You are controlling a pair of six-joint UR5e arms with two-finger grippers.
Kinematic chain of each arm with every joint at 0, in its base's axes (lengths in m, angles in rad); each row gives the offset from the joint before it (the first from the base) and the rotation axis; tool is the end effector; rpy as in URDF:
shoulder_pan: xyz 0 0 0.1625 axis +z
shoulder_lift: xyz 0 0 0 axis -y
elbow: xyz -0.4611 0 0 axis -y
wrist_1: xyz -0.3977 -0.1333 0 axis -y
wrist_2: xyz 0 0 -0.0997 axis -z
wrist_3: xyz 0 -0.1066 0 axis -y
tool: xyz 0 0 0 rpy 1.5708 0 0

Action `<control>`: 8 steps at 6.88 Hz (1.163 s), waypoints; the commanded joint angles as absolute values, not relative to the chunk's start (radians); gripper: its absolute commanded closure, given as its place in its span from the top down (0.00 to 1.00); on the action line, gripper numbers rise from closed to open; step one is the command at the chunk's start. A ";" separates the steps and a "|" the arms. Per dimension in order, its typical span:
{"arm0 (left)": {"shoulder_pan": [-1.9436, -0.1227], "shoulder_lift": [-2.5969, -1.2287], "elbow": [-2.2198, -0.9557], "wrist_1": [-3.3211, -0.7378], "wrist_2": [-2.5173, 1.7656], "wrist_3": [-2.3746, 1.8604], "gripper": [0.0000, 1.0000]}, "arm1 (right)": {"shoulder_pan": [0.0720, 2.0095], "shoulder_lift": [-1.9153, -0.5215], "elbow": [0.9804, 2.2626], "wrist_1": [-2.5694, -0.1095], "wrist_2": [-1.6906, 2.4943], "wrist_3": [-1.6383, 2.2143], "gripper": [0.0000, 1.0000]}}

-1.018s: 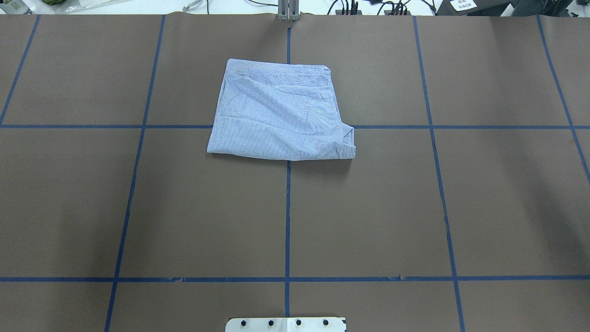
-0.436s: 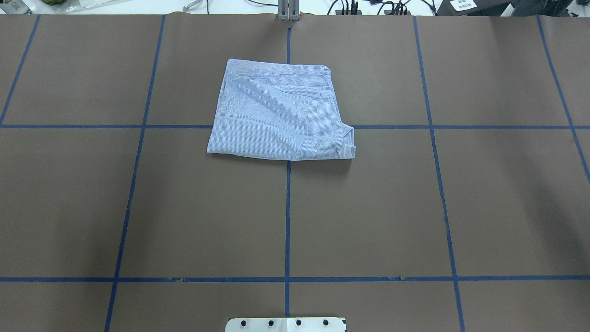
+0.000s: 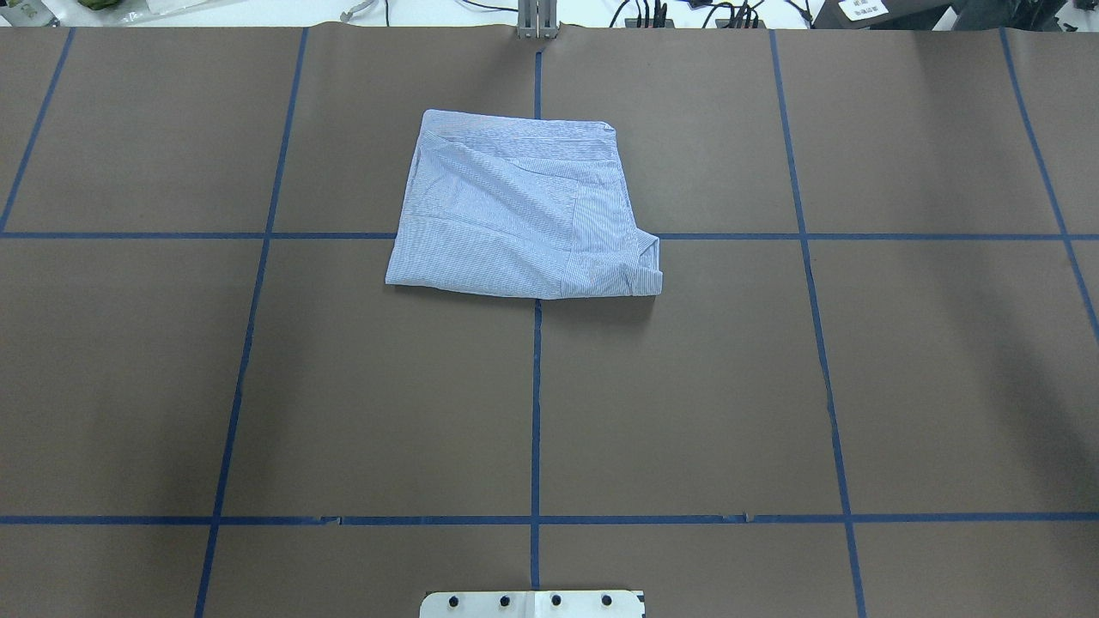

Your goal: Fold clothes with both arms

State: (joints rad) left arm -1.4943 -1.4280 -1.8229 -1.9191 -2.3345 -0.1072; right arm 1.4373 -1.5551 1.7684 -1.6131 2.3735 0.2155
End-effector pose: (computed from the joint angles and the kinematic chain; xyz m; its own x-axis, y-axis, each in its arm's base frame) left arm -0.0248 -0.4564 0.6005 0.7002 0.2621 -0.6642 0.0064 0.9279 0.3729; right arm -0.0113 -0.5098 0.5954 0.6848 0.0000 0.7287 -0.0156 0.9998 0.0147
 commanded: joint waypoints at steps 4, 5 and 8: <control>-1.519 -1.424 -1.809 -1.927 -2.376 -0.103 1.00 | 1.466 -1.586 1.784 -1.606 2.379 0.213 1.00; -1.519 -1.424 -1.807 -1.927 -2.378 -0.103 1.00 | 1.466 -1.586 1.783 -1.606 2.379 0.213 1.00; -1.519 -1.424 -1.806 -1.927 -2.370 -0.106 1.00 | 1.466 -1.580 1.782 -1.606 2.381 0.215 1.00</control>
